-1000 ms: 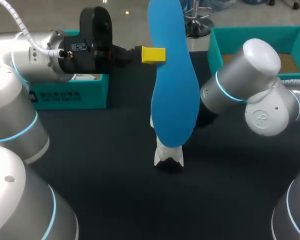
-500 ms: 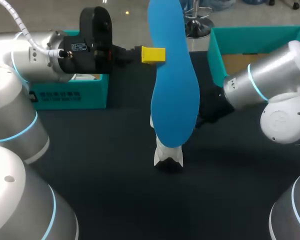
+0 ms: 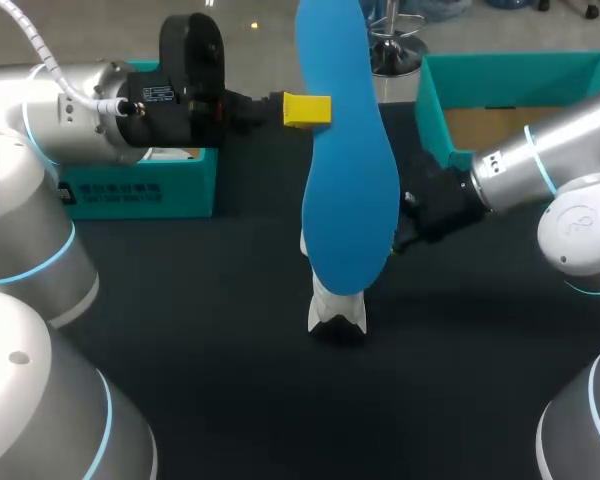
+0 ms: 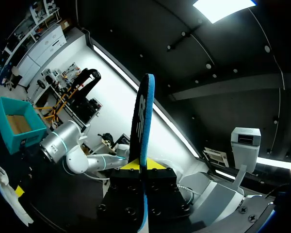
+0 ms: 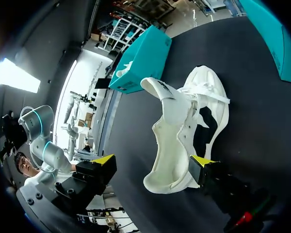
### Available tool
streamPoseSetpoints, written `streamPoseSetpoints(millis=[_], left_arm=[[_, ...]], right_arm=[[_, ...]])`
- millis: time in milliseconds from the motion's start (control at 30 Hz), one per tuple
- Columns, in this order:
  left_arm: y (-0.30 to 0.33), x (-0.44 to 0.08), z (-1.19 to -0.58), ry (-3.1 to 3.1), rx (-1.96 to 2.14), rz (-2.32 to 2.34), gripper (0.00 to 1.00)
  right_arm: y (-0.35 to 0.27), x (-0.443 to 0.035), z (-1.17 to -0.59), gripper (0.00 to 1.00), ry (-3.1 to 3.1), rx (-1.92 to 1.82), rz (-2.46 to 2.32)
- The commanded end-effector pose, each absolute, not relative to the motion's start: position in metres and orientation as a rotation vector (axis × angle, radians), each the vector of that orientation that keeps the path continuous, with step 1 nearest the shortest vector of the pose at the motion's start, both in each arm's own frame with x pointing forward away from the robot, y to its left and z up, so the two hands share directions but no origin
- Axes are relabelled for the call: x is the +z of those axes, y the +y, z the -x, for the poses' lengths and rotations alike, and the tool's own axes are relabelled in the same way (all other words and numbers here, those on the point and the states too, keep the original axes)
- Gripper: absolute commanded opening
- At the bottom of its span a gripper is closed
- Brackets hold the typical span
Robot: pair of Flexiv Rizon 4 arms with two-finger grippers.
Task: Take the shoe out of the shoebox, open the shoe tongue, remove and reinsert the insole, then place the shoe into the shoebox
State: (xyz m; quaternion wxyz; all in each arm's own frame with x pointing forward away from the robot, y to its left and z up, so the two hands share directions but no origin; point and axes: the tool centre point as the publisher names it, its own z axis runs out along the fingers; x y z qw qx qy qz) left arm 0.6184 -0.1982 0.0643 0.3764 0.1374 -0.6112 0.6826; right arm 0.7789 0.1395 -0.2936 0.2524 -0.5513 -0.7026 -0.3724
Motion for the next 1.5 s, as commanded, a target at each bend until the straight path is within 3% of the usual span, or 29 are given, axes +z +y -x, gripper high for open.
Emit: streamPoseSetpoints(millis=[33,600,1500], left_arm=[[-0.199,0.063,-0.618,-1.561,1.749,-0.352,0.00],[-0.199,0.063,-0.618,-1.561,1.749,-0.352,0.00],[-0.199,0.063,-0.618,-1.561,1.749,-0.352,0.00]], right_arm=[[0.134,-0.278,-0.777,1.00,-1.835,-1.046,1.474],[0.105,-0.184,-0.774,1.00,-1.517,-1.277,1.406],[0.107,-0.182,-0.773,1.00,-1.527,-1.272,1.384]])
